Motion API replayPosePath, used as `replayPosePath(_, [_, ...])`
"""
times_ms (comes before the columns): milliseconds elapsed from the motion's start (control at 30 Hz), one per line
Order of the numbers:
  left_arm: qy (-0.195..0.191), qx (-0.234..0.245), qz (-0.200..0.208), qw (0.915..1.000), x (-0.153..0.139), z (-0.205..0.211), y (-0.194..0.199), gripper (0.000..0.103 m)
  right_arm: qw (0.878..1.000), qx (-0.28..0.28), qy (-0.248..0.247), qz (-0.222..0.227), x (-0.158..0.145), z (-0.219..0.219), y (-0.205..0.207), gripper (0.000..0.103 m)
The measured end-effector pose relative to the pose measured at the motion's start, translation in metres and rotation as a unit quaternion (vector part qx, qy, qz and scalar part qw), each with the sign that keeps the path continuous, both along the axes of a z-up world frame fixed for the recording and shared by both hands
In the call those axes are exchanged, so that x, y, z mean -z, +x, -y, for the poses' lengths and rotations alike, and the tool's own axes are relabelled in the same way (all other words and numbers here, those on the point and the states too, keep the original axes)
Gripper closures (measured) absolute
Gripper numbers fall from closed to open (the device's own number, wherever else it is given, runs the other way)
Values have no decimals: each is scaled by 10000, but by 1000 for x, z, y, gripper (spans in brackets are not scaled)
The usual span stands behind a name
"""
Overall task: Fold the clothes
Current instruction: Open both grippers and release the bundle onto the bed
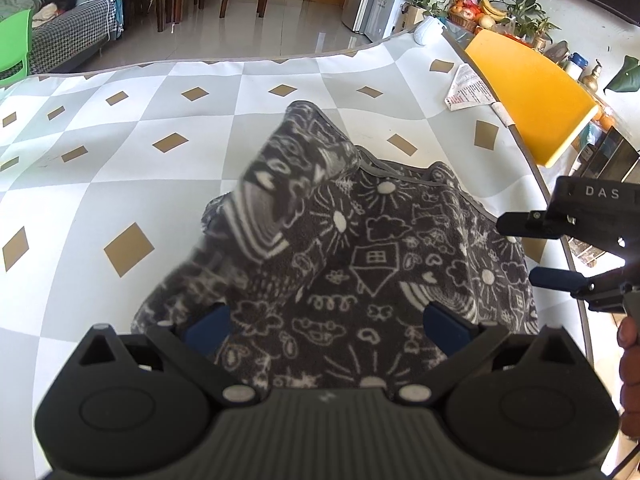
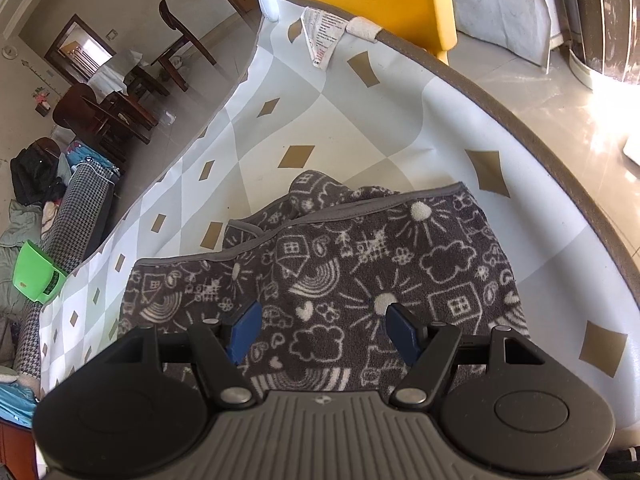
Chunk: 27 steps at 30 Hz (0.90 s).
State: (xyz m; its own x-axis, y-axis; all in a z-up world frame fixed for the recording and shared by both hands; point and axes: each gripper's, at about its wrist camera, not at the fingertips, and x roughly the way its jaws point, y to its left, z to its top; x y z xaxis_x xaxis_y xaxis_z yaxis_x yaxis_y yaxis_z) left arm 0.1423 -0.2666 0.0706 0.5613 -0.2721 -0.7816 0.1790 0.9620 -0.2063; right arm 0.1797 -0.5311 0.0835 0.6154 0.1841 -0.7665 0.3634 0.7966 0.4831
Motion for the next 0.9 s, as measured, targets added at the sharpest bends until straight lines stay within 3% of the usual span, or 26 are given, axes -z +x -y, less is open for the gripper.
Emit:
replayPosePath(100, [-41, -31, -34, 10000, 2, 0, 4, 0, 9985, 176, 516, -79, 9, 8, -3, 34])
replayPosePath(367, [-216, -148, 51, 9996, -6, -11, -3, 0, 9945, 741, 719, 159, 1, 35, -17, 34])
replayPosePath(567, [-156, -328, 409, 9985, -22, -17, -7, 0, 9925, 937, 743, 237, -3, 45, -23, 34])
replayPosePath(900, [-258, 275, 370, 9986, -7, 12, 8, 0, 9906, 729, 1130, -240, 21, 29, -13, 34])
